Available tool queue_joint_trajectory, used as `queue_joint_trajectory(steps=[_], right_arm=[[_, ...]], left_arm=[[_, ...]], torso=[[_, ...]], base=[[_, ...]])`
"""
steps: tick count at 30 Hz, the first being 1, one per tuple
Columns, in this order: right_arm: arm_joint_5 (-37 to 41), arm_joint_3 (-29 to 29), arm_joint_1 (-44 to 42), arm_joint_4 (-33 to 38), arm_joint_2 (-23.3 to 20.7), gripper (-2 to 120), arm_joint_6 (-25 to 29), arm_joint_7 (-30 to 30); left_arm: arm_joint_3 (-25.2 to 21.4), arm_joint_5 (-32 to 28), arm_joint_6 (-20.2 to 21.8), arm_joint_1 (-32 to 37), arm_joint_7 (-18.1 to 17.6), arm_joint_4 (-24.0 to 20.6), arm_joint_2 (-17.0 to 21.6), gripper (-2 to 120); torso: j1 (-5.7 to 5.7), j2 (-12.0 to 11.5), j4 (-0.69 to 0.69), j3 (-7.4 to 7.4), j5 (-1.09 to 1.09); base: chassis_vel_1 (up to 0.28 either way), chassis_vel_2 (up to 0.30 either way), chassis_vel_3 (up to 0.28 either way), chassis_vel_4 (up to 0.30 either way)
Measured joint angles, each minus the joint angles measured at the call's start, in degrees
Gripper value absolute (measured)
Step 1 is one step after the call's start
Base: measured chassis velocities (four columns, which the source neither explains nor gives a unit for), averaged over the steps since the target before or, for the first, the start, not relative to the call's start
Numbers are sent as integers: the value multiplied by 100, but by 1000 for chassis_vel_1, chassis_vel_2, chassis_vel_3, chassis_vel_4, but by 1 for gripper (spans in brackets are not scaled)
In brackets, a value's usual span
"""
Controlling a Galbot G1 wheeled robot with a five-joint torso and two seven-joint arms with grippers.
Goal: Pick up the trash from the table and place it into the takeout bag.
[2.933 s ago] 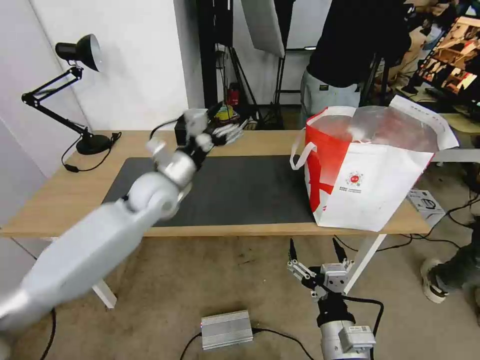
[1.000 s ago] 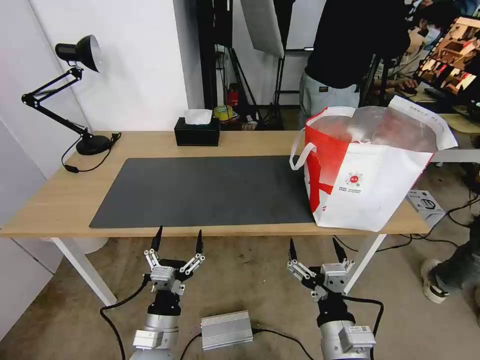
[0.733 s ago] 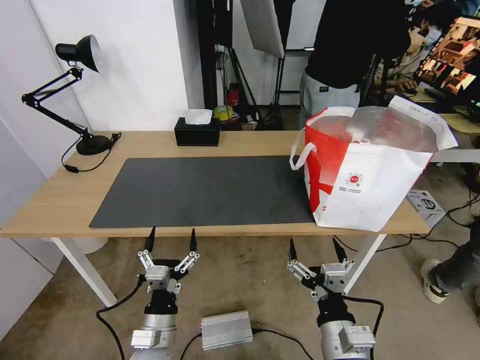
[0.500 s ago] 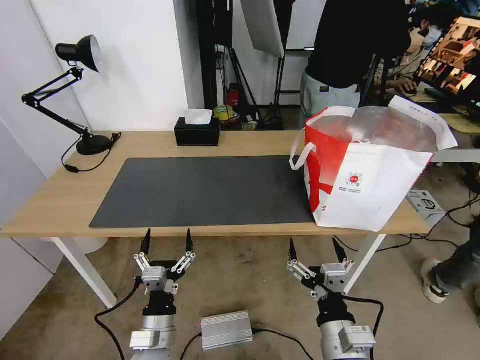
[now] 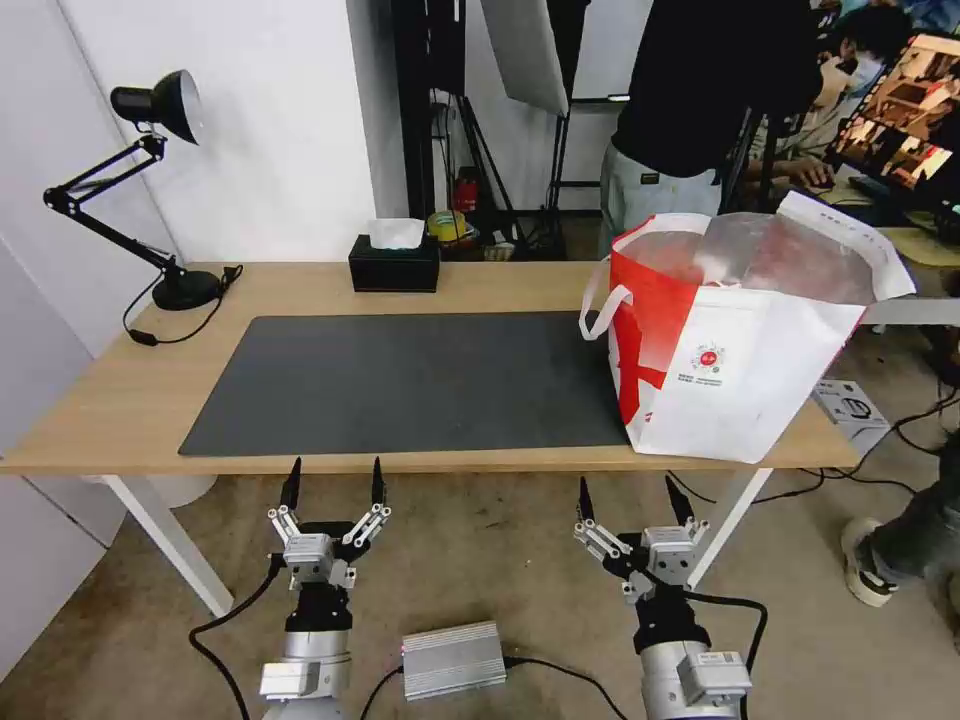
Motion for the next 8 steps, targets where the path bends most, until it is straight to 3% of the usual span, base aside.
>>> queue_joint_trajectory(steps=[8], right_arm=[[0, 0, 0, 0, 0, 100, 0, 0]], left_arm=[[1, -1, 3, -1, 4, 0, 2, 100]], torso=[[0, 0, 0, 0, 0]], base=[[0, 0, 0, 0]])
